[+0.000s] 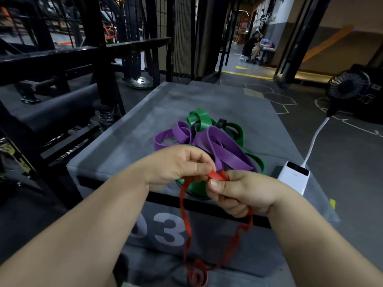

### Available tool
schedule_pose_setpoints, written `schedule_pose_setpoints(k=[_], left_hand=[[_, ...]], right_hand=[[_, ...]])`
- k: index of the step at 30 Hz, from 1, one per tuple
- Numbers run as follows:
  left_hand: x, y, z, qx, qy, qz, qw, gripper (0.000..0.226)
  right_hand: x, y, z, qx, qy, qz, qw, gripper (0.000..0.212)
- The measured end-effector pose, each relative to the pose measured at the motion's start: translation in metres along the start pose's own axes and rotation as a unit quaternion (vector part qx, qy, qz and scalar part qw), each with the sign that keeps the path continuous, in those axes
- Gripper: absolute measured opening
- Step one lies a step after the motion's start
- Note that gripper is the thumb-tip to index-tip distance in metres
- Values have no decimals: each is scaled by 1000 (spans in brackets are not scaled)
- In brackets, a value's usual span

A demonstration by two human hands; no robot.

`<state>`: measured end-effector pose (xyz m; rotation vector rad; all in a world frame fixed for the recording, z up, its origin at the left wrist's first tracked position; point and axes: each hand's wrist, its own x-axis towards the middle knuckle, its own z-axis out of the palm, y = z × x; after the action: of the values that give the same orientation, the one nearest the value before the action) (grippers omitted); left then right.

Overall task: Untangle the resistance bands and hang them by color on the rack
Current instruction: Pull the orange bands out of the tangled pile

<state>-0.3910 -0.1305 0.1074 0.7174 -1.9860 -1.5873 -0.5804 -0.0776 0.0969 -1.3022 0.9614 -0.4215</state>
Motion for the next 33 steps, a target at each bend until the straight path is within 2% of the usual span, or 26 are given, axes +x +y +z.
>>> schedule_pose_setpoints(k=[4,7,10,14,17,19,21,23,26,28,31,33], left_hand=[[4,-3,8,-85,39,14,996,5],[9,-11,15,-60,78,26,995,17],[12,-19,21,-45,66,29,996,32],[13,-24,27,-54,74,36,995,39],[13,-26,33,-61,100,43,992,54],[12,-26,36,-59,108,50,991,64],[10,-27,36,-36,117,44,992,65],[10,-29,37,-19,91,32,995,56],[11,-28,43,-127,48,-3,991,32],[14,-27,44,-164,51,-14,985,21],[15,-27,45,-153,72,-22,985,21],[15,-27,45,-107,94,-16,990,25]], right_hand=[[1,-1,-1,82,-71,-64,992,47],[1,-1,-3,147,-66,-97,982,46],[3,0,-4,197,-97,-128,967,43],[7,-5,-6,298,-202,-177,916,38],[5,-12,-6,367,-228,-203,879,31],[2,-16,-4,390,-226,-218,866,24],[-1,-22,-2,406,-208,-239,857,20],[-5,-28,-4,422,-173,-260,851,19],[-9,-32,-8,440,-119,-271,848,19],[-10,-32,-10,449,-90,-274,845,18],[-10,-31,-11,457,-73,-277,842,16],[-11,-30,-12,461,-71,-281,839,17]])
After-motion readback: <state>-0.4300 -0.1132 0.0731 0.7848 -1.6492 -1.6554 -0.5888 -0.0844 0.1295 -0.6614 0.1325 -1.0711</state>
